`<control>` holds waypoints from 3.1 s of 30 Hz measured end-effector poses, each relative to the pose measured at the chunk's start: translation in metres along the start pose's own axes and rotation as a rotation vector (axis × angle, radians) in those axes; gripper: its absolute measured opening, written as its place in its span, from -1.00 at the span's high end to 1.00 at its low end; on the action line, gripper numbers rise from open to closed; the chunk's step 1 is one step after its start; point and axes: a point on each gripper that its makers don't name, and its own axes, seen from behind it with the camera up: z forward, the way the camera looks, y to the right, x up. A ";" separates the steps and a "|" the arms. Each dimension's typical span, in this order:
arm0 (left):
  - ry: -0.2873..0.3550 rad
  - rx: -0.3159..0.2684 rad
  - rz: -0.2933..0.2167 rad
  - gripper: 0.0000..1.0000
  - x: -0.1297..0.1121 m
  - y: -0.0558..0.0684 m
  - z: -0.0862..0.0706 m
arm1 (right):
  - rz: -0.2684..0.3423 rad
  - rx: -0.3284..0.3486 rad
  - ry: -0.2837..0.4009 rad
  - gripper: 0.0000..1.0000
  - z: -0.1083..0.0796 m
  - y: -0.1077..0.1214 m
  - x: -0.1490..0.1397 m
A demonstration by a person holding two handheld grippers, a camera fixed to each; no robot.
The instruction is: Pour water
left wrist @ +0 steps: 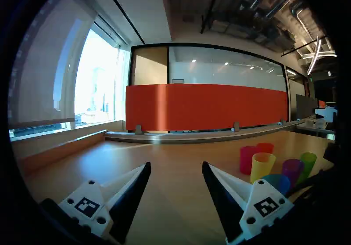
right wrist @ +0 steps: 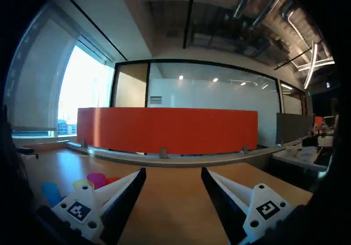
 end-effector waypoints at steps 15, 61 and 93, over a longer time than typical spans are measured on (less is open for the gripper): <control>0.000 0.000 0.000 -0.71 0.000 0.000 0.000 | 0.013 -0.010 -0.019 -0.99 -0.006 0.017 -0.041; 0.000 0.000 0.000 -0.71 0.000 0.000 0.001 | 0.020 -0.034 -0.079 -0.98 -0.006 0.030 -0.068; 0.000 0.000 0.000 -0.71 -0.001 0.000 0.001 | 0.020 -0.034 -0.079 -0.99 -0.006 0.029 -0.068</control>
